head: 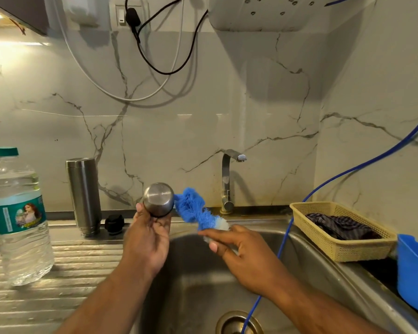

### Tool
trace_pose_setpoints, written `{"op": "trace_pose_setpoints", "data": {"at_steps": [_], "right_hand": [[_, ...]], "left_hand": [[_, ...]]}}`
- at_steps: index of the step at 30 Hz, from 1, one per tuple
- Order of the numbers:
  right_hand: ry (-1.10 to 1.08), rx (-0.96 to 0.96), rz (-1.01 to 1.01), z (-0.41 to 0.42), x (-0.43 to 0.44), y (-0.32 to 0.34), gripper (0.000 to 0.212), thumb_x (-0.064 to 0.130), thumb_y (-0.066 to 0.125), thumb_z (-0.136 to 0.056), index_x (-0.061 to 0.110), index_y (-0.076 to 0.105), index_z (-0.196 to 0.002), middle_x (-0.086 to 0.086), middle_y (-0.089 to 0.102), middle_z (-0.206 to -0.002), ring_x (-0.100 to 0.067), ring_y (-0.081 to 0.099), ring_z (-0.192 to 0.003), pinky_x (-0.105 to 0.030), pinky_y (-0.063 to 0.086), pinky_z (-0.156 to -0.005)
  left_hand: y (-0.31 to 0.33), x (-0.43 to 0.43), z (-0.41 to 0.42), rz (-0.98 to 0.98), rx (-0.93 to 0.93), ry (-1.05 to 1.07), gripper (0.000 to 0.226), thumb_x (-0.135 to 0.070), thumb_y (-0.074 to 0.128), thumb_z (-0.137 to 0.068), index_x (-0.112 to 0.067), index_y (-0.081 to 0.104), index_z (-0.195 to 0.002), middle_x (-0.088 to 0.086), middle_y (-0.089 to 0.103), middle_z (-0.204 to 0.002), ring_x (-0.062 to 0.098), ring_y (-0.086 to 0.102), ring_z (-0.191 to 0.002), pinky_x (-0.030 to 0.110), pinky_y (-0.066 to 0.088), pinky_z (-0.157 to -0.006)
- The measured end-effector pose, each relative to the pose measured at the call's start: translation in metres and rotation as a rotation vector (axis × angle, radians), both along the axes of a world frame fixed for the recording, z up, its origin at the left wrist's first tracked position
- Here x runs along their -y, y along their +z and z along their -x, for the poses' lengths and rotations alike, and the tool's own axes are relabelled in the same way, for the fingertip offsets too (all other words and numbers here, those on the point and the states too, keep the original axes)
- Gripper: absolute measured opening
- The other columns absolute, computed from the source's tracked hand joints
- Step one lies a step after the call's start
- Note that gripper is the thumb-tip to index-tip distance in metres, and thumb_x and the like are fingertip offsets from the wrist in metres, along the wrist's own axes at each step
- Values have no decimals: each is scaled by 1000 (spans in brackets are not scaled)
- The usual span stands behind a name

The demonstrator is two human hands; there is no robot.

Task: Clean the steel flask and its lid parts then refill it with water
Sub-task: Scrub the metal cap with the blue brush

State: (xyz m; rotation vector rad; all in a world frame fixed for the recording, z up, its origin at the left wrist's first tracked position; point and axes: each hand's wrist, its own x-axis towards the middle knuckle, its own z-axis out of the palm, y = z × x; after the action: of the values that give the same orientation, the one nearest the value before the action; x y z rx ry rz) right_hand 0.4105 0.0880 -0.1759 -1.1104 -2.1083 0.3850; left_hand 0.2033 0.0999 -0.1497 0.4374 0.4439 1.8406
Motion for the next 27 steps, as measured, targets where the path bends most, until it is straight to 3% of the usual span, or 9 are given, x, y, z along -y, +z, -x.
{"op": "trace_pose_setpoints", "data": {"at_steps": [3, 5, 9, 12, 15, 19, 21, 24, 27], "right_hand": [[-24, -104, -30, 7, -7, 6, 33, 42, 55, -102, 60, 57, -130, 14, 58, -120, 3, 52, -111, -9, 38, -91], [-59, -131, -62, 6, -9, 10, 32, 40, 55, -103, 57, 59, -130, 12, 59, -117, 1, 53, -110, -11, 39, -90], [13, 13, 6, -14, -5, 3, 30, 43, 56, -101, 60, 61, -125, 22, 55, -115, 4, 51, -110, -19, 46, -94], [27, 64, -35, -19, -9, 5, 28, 44, 59, -99, 61, 62, -121, 25, 56, -112, 4, 53, -108, -25, 49, -92], [9, 76, -110, -18, -12, 10, 24, 44, 59, -99, 56, 66, -118, 23, 53, -105, 3, 52, -103, -23, 49, -84], [103, 48, -85, -34, -13, 8, 22, 40, 64, -97, 55, 70, -111, 31, 54, -114, 4, 54, -112, -24, 52, -86], [105, 60, -100, -34, -14, 10, 22, 40, 64, -97, 56, 70, -110, 27, 55, -114, 1, 56, -110, -28, 54, -85], [100, 96, -181, -27, -16, 13, 21, 36, 64, -97, 52, 72, -108, 24, 52, -103, -2, 56, -99, -22, 49, -74], [90, 138, -180, -36, -16, 13, 21, 35, 63, -98, 51, 72, -107, 33, 48, -106, 3, 52, -102, -15, 44, -72]], "left_hand": [[-10, 0, -11, 39, -102, -75, 31, -28, 41, -107, -12, 59, -127, 16, 64, -132, 20, 63, -118, 34, 44, -111], [-13, 2, -24, 57, -156, -123, 39, -29, 38, -108, -6, 54, -135, 20, 66, -131, 27, 62, -126, 37, 43, -115], [3, 7, -6, 86, -207, -17, 34, -30, 39, -109, -9, 60, -124, 21, 70, -122, 30, 66, -119, 43, 48, -106], [5, 15, -2, 172, -432, 37, 27, -26, 45, -107, -10, 64, -117, 14, 73, -113, 28, 67, -108, 47, 53, -92], [5, 20, -17, 220, -630, 47, 22, -23, 49, -106, -12, 68, -101, 11, 73, -102, 25, 67, -98, 47, 53, -85], [17, 24, -4, 263, -554, 124, 18, -23, 55, -103, -10, 67, -100, 14, 71, -96, 27, 68, -95, 48, 55, -89], [13, 25, -5, 247, -740, 102, 24, -24, 51, -105, -12, 70, -96, 11, 75, -88, 27, 69, -91, 44, 54, -88], [-1, 26, -23, 167, -1082, 30, 45, -24, 40, -109, -16, 77, -84, 4, 78, -82, 27, 70, -85, 41, 53, -83], [5, 24, -15, 194, -941, 99, 37, -18, 45, -107, -16, 74, -86, 6, 76, -81, 21, 69, -80, 37, 53, -77]]}}
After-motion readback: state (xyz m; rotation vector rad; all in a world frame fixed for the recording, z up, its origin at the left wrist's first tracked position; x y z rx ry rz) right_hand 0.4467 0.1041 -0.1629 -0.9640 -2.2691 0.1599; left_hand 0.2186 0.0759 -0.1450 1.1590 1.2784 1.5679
